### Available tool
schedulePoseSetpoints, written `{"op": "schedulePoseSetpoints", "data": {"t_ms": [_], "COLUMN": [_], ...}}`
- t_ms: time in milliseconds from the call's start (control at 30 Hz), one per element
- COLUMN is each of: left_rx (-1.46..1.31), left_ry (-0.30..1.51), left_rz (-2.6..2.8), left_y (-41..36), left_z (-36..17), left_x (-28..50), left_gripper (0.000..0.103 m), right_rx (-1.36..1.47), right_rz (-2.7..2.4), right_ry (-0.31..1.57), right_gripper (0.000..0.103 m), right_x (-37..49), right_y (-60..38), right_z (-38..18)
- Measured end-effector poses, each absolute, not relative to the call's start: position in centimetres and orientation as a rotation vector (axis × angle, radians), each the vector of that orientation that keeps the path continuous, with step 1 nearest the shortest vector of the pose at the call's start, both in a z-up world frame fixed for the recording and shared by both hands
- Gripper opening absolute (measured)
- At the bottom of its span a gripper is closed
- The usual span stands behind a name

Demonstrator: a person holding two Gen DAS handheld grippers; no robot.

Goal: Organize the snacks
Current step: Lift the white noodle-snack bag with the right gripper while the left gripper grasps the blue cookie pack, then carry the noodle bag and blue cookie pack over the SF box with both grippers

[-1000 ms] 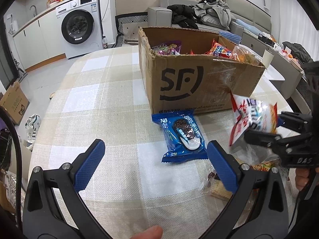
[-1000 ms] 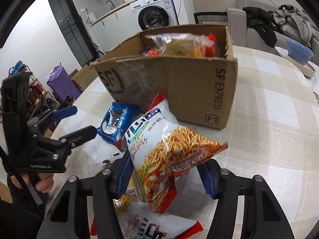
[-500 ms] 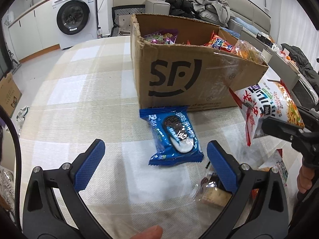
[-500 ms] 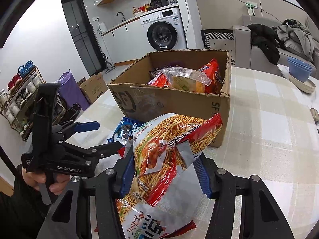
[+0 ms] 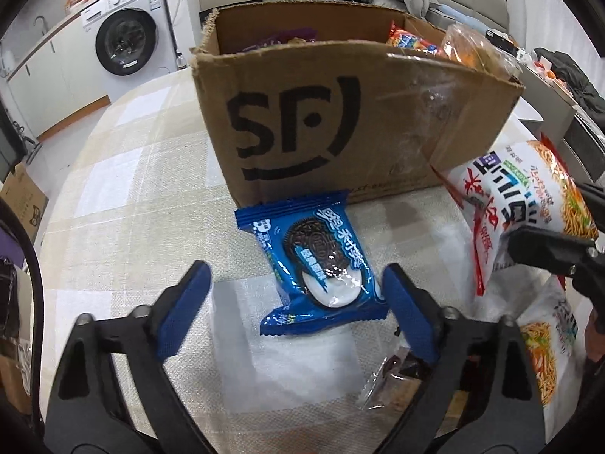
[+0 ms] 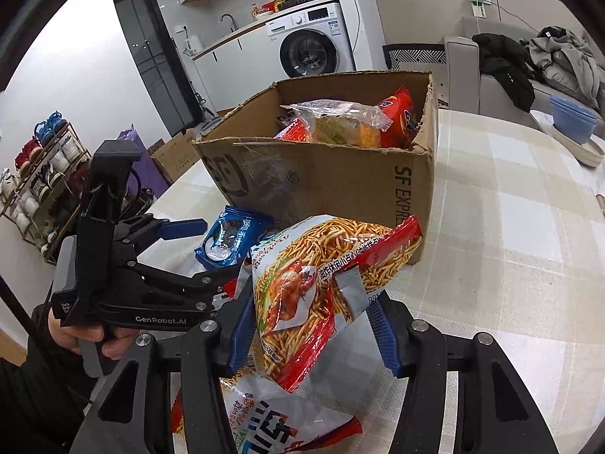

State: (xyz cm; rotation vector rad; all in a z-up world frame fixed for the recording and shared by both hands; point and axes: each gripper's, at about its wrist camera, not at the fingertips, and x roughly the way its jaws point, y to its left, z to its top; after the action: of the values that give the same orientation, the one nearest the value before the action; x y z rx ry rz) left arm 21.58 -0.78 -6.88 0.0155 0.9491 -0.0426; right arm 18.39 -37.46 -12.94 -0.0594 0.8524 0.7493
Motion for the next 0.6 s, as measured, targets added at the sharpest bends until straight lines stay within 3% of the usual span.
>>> {"op": "schedulePoseSetpoints", "data": {"t_ms": [33, 167, 267, 600], "left_rx": [0.013, 0.024, 0.039, -0.004], "left_ry": [0.945, 0.924, 0.895, 0.846], "left_rz": [-0.060, -0.117, -0.102, -0.121], "left_y": [-0.9, -1.7, -1.7, -0.5], "left_z": [-6.9, -7.0, -6.9, -5.9], "left_x": [21.7, 21.9, 22.0, 22.1], "left_gripper": [0.081, 0.052, 0.041, 0.041], "right_rx": [-0.061, -0.062, -0.071, -0.055], "right_rz": [0.748, 0.748, 0.754, 0.773], "right_ry": [0.851, 0.844, 0.831, 0.783], "right_gripper": [0.055, 0.055, 0.055, 0.055], "right_x": [18.4, 18.3, 18.1, 17.7], "right_y": [-37.5, -37.2, -37.3, -37.9], "right_z": [-12.9, -13.0, -13.0, -12.4]}}
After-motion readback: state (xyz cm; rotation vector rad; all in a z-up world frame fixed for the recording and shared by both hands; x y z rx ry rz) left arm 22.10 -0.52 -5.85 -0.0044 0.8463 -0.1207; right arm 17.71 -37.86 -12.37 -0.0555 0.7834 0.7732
